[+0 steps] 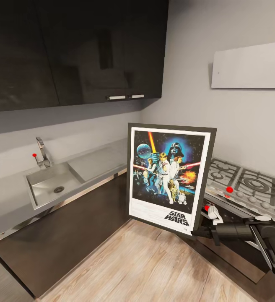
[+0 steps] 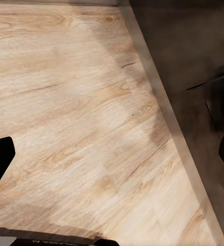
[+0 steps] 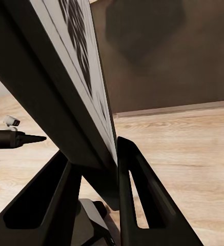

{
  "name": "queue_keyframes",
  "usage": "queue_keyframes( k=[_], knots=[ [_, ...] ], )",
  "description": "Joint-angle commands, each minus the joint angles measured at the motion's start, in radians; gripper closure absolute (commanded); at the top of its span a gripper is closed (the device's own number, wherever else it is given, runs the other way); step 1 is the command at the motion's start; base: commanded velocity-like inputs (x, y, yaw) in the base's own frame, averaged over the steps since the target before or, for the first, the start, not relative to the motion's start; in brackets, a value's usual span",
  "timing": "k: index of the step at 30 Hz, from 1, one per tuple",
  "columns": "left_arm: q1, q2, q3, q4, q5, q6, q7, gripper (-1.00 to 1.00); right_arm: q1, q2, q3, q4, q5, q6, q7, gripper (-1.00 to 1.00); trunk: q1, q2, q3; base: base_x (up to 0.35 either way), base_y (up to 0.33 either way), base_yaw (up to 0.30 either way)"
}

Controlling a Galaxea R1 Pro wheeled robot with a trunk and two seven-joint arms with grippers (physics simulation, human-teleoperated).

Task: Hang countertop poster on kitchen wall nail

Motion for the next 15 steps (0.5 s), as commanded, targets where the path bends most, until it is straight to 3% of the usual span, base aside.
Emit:
queue_keyframes(
  k=[1, 5, 15],
  knots=[
    [-0.002, 0.001, -0.008, -0.001, 0.010, -0.005, -0.003, -1.00, -0.001, 0.000, -0.002, -0.001, 0.008, 0.012, 0.008, 1.00, 0.001, -0.002, -0.002, 0.000, 0.000, 0.000],
    [-0.002, 0.001, -0.008, -0.001, 0.010, -0.005, -0.003, -1.00, -0.001, 0.000, -0.002, -0.001, 0.005, 0.012, 0.008, 1.00, 0.001, -0.002, -0.002, -0.038, 0.000, 0.000],
    [-0.002, 0.001, -0.008, -0.001, 0.011, -0.005, -0.003, -1.00, -0.001, 0.000, 0.000, -0.001, -0.010, 0.012, 0.008, 1.00, 0.001, -0.002, -0.005, -0.220, 0.036, 0.038]
  ],
)
